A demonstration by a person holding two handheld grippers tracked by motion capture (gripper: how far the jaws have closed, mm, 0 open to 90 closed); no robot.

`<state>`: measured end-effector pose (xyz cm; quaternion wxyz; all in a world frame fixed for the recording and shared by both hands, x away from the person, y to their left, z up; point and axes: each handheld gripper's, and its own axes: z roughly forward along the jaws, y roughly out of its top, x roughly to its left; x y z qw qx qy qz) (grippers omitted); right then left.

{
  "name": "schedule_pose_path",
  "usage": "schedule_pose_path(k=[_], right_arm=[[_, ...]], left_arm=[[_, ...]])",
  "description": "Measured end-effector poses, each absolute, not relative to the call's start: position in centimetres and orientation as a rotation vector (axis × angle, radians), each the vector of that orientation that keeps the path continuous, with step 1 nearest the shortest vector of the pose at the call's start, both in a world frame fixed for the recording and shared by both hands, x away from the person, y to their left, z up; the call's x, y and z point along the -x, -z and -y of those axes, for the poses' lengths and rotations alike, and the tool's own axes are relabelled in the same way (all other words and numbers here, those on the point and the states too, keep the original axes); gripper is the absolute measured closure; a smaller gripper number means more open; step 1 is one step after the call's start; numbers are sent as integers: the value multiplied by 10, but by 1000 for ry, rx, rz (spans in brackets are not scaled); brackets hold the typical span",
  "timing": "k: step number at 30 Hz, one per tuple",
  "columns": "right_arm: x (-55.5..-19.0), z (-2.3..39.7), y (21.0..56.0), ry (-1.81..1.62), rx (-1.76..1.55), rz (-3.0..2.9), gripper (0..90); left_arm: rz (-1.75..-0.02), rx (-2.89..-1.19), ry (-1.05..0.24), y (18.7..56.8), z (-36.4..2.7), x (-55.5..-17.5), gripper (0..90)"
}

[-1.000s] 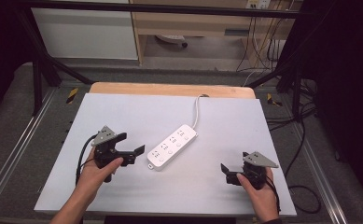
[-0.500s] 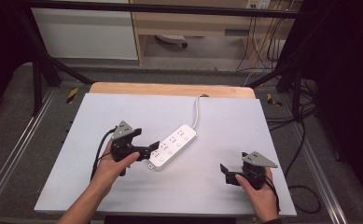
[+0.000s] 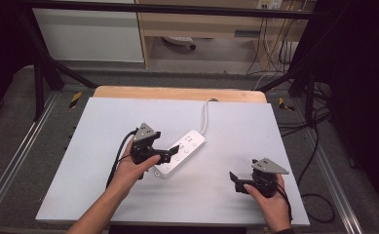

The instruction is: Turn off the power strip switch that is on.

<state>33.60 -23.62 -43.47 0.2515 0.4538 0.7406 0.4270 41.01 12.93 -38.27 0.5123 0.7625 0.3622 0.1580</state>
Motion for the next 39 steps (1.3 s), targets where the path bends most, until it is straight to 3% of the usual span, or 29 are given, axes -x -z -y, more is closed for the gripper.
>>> schedule_pose_path(k=[9, 16, 23, 39], right_arm=[[-335, 235, 434, -1168, -1236, -2022, 33], [-335, 236, 434, -1167, -1244, -2025, 33], [-334, 236, 433, -1166, -1248, -2028, 34], [-334, 236, 433, -1164, -1245, -2043, 35]], left_arm=[[-877, -1872, -373, 387, -117, -418, 117], [-866, -1885, -382, 390, -107, -420, 252], [-869, -1907, -376, 394, -101, -423, 321], [-857, -1954, -368, 401, -94, -423, 696]])
